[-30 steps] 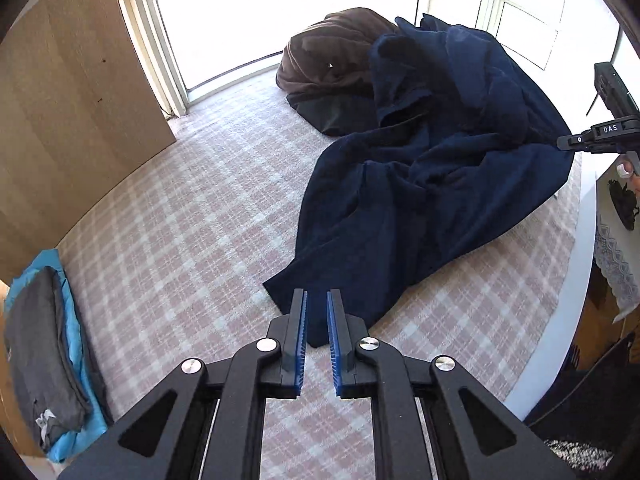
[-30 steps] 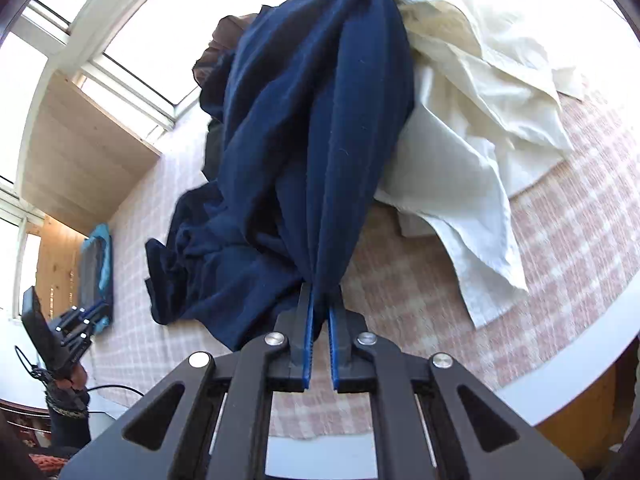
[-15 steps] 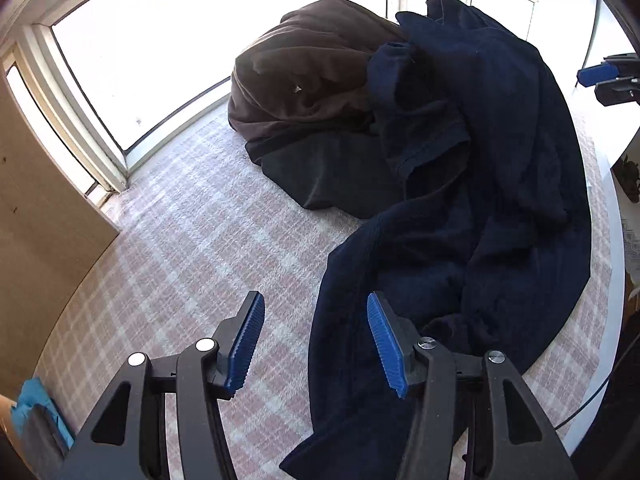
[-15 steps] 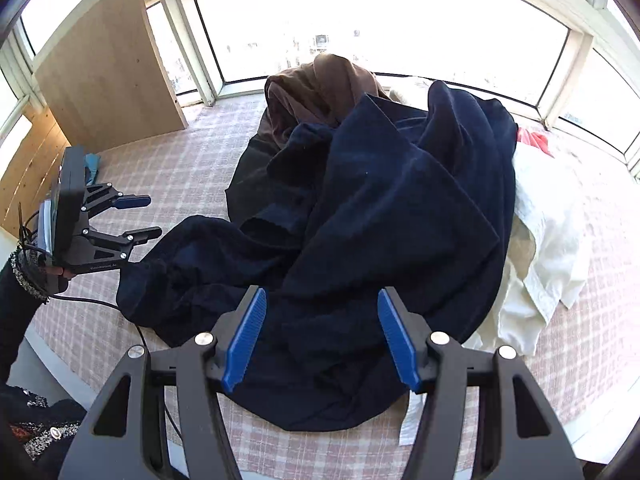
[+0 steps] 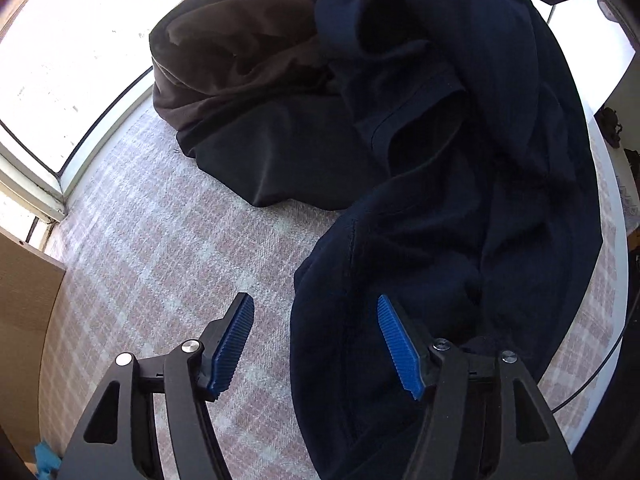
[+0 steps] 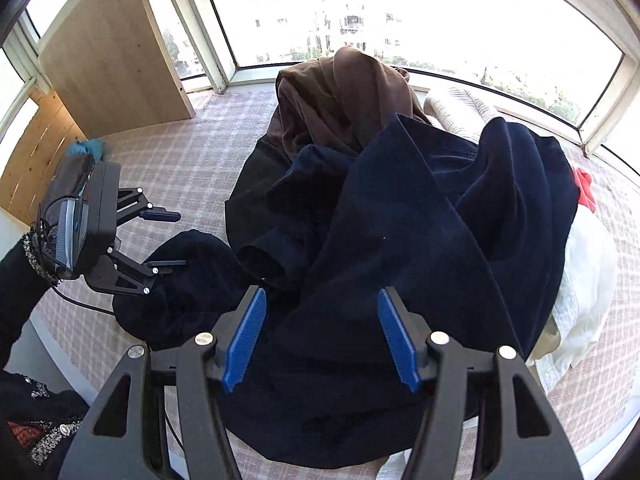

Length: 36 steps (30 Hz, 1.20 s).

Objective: Fold clothes

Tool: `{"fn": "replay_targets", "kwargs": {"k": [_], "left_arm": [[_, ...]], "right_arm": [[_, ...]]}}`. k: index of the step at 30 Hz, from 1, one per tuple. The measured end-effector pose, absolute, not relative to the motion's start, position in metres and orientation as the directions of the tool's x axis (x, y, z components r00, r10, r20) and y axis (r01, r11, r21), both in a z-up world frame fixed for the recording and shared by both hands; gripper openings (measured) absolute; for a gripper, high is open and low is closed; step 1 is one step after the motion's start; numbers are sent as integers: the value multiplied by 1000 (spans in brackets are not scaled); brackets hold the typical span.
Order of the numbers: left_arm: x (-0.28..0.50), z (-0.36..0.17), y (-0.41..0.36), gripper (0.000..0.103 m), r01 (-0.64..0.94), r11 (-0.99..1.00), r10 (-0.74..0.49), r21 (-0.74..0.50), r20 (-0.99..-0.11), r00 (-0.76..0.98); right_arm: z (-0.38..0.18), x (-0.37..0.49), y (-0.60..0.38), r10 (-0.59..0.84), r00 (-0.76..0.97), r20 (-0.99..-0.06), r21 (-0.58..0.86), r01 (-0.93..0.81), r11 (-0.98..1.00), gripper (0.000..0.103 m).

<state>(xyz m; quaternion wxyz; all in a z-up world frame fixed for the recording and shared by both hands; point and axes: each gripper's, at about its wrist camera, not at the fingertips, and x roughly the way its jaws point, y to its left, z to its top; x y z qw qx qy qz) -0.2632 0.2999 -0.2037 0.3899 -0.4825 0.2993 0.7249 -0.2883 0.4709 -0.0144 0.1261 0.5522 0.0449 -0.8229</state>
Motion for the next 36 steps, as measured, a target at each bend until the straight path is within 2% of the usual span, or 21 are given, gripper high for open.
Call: {"fn": "replay_targets", "kwargs": {"k": [1, 2, 3, 6, 10, 12, 13, 18, 22, 24, 25, 27, 30, 33, 36], "left_arm": [[-262, -206, 302, 47, -857, -513, 267, 59, -937, -224], [-260, -209, 303, 21, -859, -509, 258, 60, -941, -218], [-258, -211, 305, 3, -861, -505, 248, 61, -945, -213], [-251, -204, 296, 3, -845, -534, 284, 32, -934, -216], [-235, -163, 262, 3, -794, -607, 405, -39, -875, -266], [-232, -151, 241, 3, -782, -613, 459, -114, -857, -235], [-230, -145, 231, 3, -775, -615, 485, -149, -846, -222], [-226, -146, 211, 3, -731, -670, 442, -132, -862, -249], [-230, -146, 197, 3, -695, -704, 444, -149, -856, -265], [-233, -149, 189, 3, -667, -733, 420, -137, -862, -284], [-235, -150, 182, 3, -646, -748, 420, -151, -862, -285], [-238, -148, 174, 3, -607, -775, 425, -173, -854, -299], [-236, -132, 163, 3, -560, -812, 420, -164, -831, -365], [-233, -95, 138, 3, -519, -845, 405, -128, -785, -468], [-234, -44, 115, 3, -467, -876, 396, -117, -729, -558]], "right_arm": [[-13, -293, 467, -150, -360, -921, 43, 288, -957, 58], [-11, -297, 464, -141, -362, -922, 21, 318, -948, 58], [-10, -301, 461, -133, -364, -922, -2, 347, -938, 58], [-5, -315, 450, -109, -372, -922, -68, 433, -899, 58], [-11, -338, 426, 22, -429, -903, -294, 579, -761, 58], [-23, -351, 413, 78, -430, -900, -366, 645, -670, 58], [-30, -358, 406, 96, -417, -904, -381, 681, -625, 58], [-71, -375, 371, 141, -347, -927, -374, 832, -410, 58], [-112, -387, 357, 237, -349, -907, -410, 860, -304, 56], [-127, -398, 359, 278, -292, -915, -381, 853, -358, 21], [-124, -404, 363, 260, -253, -932, -346, 837, -424, 8], [-103, -409, 372, 164, -231, -959, -283, 796, -534, 8], [-46, -404, 392, 10, -319, -948, -240, 692, -681, 8], [23, -387, 415, -104, -462, -881, -205, 569, -796, 7], [95, -363, 437, -226, -566, -793, -97, 483, -870, 7]]}}
